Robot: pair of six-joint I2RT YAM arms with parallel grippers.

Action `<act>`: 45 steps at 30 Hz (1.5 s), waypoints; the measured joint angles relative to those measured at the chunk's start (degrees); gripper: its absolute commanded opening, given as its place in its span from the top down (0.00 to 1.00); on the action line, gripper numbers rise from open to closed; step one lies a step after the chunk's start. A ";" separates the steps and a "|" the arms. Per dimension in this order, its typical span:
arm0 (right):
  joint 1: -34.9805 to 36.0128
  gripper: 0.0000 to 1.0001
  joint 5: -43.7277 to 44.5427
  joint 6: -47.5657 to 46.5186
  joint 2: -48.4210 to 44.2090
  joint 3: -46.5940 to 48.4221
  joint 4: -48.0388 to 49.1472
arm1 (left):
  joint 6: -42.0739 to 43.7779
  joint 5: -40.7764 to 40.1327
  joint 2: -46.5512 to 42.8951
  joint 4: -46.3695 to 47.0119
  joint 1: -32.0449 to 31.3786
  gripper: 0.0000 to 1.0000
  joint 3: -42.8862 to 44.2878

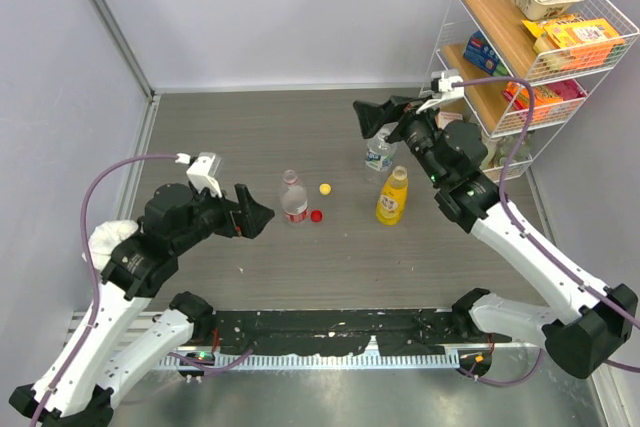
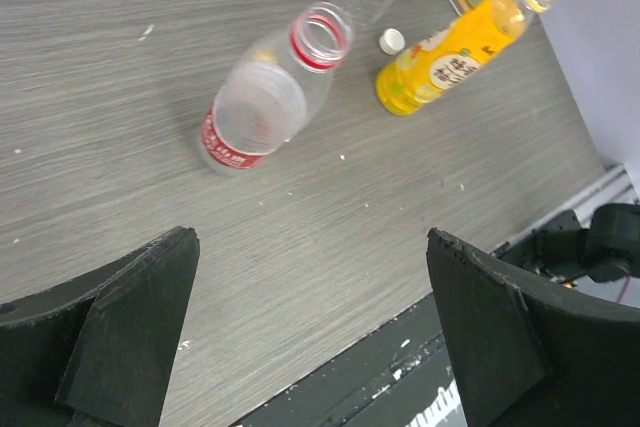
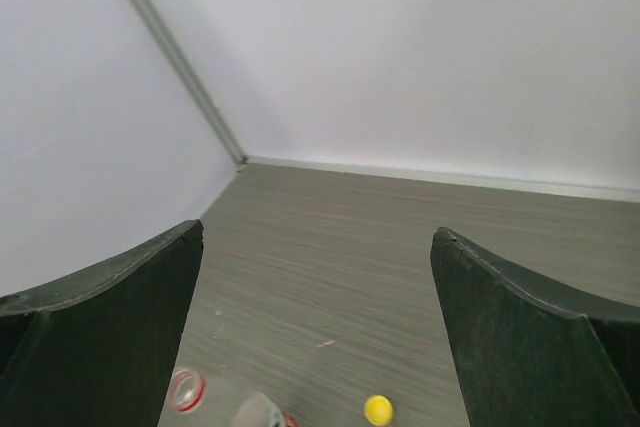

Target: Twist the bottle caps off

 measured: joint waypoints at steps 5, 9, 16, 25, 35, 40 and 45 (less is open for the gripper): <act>-1.49 0.03 8.83 -2.60 -3.85 0.07 -8.31 | -0.13 -5.75 -1.36 -0.57 0.00 0.00 0.00; -1.81 0.16 16.22 -3.98 -6.25 0.07 -14.23 | -0.17 -9.66 -2.36 -0.81 0.00 0.00 0.00; -1.81 0.07 25.31 -6.38 -8.00 0.07 -24.65 | 0.00 -15.78 -0.37 -2.54 0.00 0.00 0.17; -1.81 0.07 32.30 -7.48 -11.69 0.07 -31.91 | 0.07 -21.88 4.42 -4.61 0.00 0.00 1.95; -1.81 0.07 36.59 -7.21 -11.45 -1.20 -36.15 | -2.78 -27.61 7.37 -4.52 0.00 0.00 0.66; -1.81 0.07 41.55 -6.54 -11.93 -4.42 -36.22 | -2.73 -28.06 7.06 -4.11 0.00 0.00 -0.87; -1.81 0.05 43.85 -6.34 -12.24 -8.20 -36.00 | -1.29 -26.97 5.11 -2.45 0.00 0.00 -1.90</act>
